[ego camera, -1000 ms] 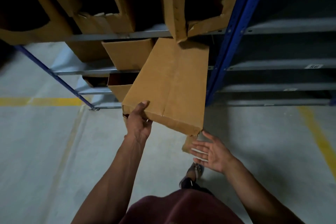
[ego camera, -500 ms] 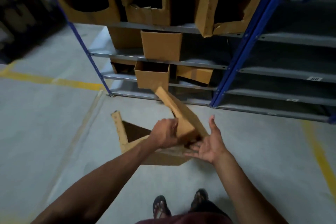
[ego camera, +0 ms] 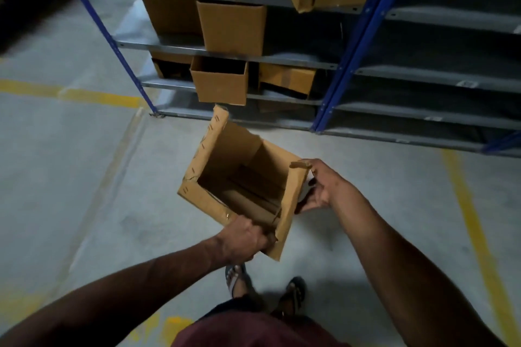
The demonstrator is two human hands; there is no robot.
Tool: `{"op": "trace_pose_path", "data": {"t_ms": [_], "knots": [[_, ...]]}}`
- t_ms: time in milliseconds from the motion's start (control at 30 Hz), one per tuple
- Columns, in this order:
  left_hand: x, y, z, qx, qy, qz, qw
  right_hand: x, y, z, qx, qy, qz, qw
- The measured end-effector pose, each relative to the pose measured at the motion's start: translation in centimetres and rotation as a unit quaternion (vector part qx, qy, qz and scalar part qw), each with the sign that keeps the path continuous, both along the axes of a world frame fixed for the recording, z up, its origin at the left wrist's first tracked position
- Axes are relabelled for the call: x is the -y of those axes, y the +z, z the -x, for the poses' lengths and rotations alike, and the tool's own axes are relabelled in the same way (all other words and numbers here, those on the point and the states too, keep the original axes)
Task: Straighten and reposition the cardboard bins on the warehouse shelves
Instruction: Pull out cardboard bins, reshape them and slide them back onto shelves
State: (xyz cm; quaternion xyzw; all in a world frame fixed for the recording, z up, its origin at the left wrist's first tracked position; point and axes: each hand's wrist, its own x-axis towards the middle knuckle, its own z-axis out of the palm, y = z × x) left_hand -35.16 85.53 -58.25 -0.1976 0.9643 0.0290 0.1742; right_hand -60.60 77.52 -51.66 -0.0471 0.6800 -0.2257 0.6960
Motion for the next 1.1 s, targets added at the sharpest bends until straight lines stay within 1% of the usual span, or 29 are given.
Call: {"op": "trace_pose_path", "data": {"t_ms": [100,200,267,300,367,467,533,567,600,633,667,700,733,800,833,900,933,967,1000,1033,1067,1100], "knots": [[-0.6,-0.9,0.0,0.004,-0.015,0.011,1.0,-0.7,-1.3,1.2,-0.001,-0.002,-0.024,1.0],[-0.7,-2.3,-1.0,-0.02,-0.003,0.01,1.0,-2.4,-0.6,1.4,-0.034,0.003,-0.001,0.999],[-0.5,-2.1,-1.0,-0.011,0.012,0.012,1.0,-3.3,-0.7,1.6,-0.032,0.018,0.024,0.999],[-0.3,-1.9,-0.8,-0.007,0.03,0.001,1.0,-3.7,-0.7,1.5,-0.03,0.019,0.032,0.999],[0.1,-1.6,-0.3,0.019,0.078,-0.051,0.995,-4.3,-0.8,1.5,-0.032,0.019,0.045,0.998],[1.8,0.9,-0.1,0.039,0.133,-0.11,0.984,-5.0,-0.8,2.0,-0.038,0.022,0.067,0.997],[3.6,3.4,-0.8,-0.005,0.196,-0.113,0.974,-5.7,-0.9,2.9,-0.059,0.027,0.082,0.994],[4.7,4.5,-1.4,-0.057,0.236,-0.088,0.966,-6.1,-0.9,3.4,-0.072,0.03,0.092,0.993],[5.7,5.6,-2.0,-0.124,0.275,-0.049,0.952,-6.5,-0.9,4.0,-0.087,0.032,0.101,0.991],[6.7,6.6,-2.6,-0.19,0.322,-0.012,0.927,-6.9,-0.9,4.6,-0.101,0.031,0.115,0.988],[7.5,7.4,-3.1,-0.242,0.378,0.006,0.894,-7.2,-0.8,5.2,-0.107,0.026,0.134,0.985],[8.0,8.1,-3.3,-0.274,0.425,0.015,0.863,-7.3,-0.8,5.6,-0.11,0.017,0.154,0.982],[8.2,8.5,-3.3,-0.291,0.442,0.038,0.848,-7.3,-0.5,5.8,-0.113,0.01,0.175,0.978],[8.3,8.8,-2.7,-0.329,0.396,0.115,0.849,-7.0,0.2,5.6,-0.131,0.003,0.209,0.969],[8.3,8.9,-2.3,-0.368,0.36,0.15,0.844,-6.8,0.6,5.5,-0.146,0.003,0.226,0.963],[8.7,9.5,-1.8,-0.446,0.319,0.197,0.813,-6.5,0.9,5.3,-0.171,0.003,0.249,0.953],[9.2,10.0,-1.7,-0.472,0.32,0.208,0.795,-6.5,1.0,5.3,-0.18,0.005,0.256,0.95],[9.8,10.7,-1.6,-0.483,0.341,0.214,0.778,-6.5,1.1,5.3,-0.186,0.004,0.263,0.947],[10.6,11.6,-1.5,-0.478,0.386,0.201,0.763,-6.5,1.2,5.3,-0.194,0.009,0.268,0.944],[11.8,11.9,-1.5,-0.449,0.449,0.167,0.754,-6.6,1.2,5.4,-0.198,0.01,0.274,0.941],[13.1,11.8,-1.5,-0.407,0.515,0.101,0.747,-6.7,1.3,5.5,-0.206,0.015,0.276,0.939],[14.5,11.2,-1.6,-0.362,0.576,0.003,0.733,-6.6,1.2,5.6,-0.213,0.02,0.282,0.935]]}}
